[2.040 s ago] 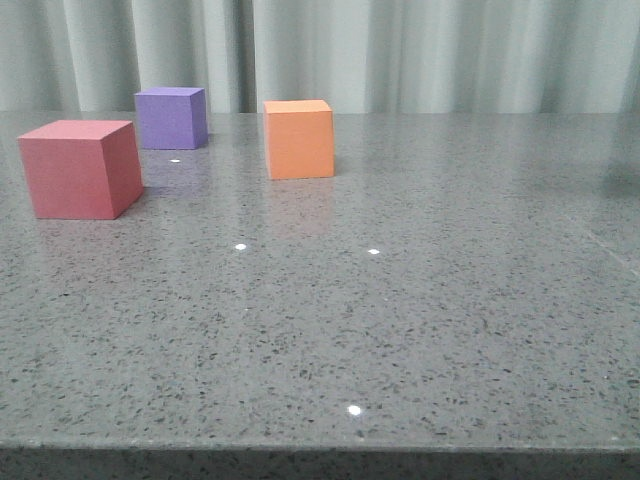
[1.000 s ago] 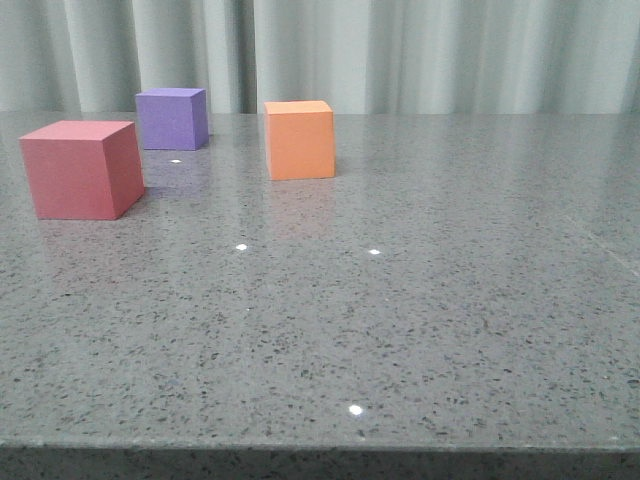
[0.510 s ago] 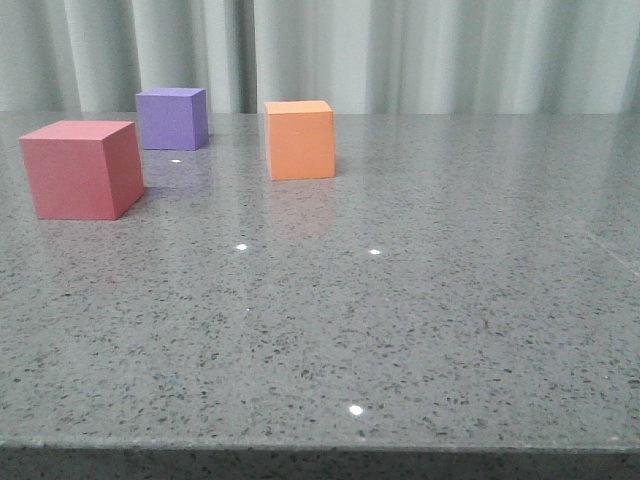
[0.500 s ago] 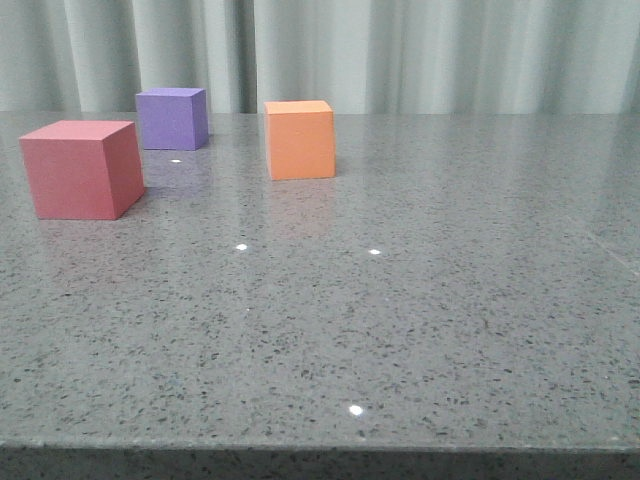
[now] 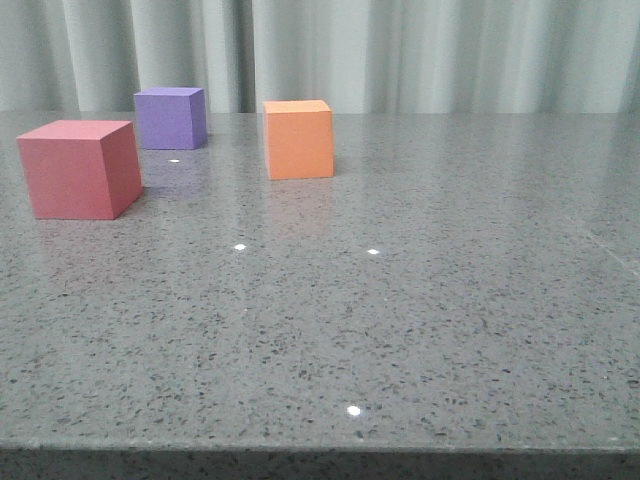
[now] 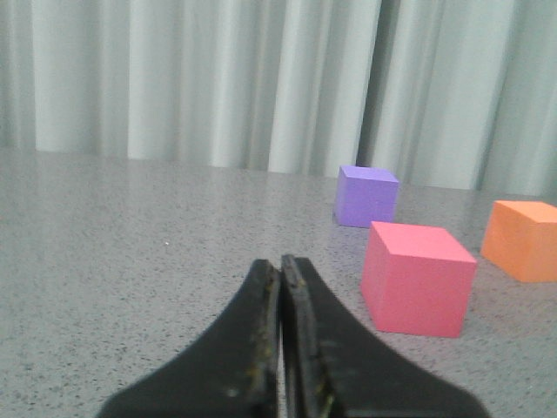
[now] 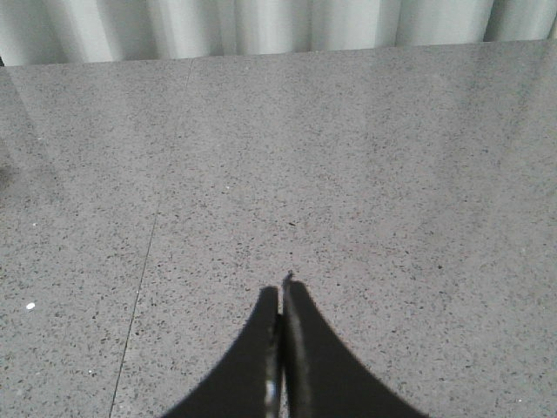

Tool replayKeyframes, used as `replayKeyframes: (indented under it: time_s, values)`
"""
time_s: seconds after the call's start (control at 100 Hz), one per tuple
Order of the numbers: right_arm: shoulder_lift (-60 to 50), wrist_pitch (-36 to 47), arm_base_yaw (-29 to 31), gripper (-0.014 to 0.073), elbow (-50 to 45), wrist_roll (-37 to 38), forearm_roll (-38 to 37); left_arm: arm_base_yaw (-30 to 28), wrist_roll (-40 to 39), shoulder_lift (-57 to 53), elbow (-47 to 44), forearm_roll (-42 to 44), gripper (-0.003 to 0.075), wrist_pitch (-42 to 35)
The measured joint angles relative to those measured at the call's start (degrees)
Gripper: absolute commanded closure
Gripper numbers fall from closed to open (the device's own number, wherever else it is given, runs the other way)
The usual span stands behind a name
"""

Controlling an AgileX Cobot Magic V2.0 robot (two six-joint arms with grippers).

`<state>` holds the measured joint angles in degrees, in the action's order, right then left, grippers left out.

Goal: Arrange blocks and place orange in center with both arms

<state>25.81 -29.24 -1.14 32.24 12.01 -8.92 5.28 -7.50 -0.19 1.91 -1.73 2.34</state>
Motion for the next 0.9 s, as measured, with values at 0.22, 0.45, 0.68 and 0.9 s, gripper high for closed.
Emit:
replayKeyframes:
  time_s: [0.22, 0.45, 0.68, 0.9]
  values:
    - [0.00, 0.04, 0.00, 0.0662, 0.00, 0.00, 0.00, 0.00, 0.00, 8.41, 16.99, -2.16, 0.0741, 14.37]
    - [0.00, 0.13, 0.00, 0.0662, 0.00, 0.00, 0.00, 0.00, 0.00, 27.90, 40.02, -1.73, 0.0741, 35.35]
    - [0.00, 0.13, 0.00, 0.0662, 0.00, 0.00, 0.00, 0.00, 0.00, 44.46, 54.51, 0.23, 0.0741, 46.76]
    - [0.00, 0.13, 0.00, 0.0662, 0.00, 0.00, 0.00, 0.00, 0.00, 52.02, 56.46, 0.35, 0.0741, 49.12]
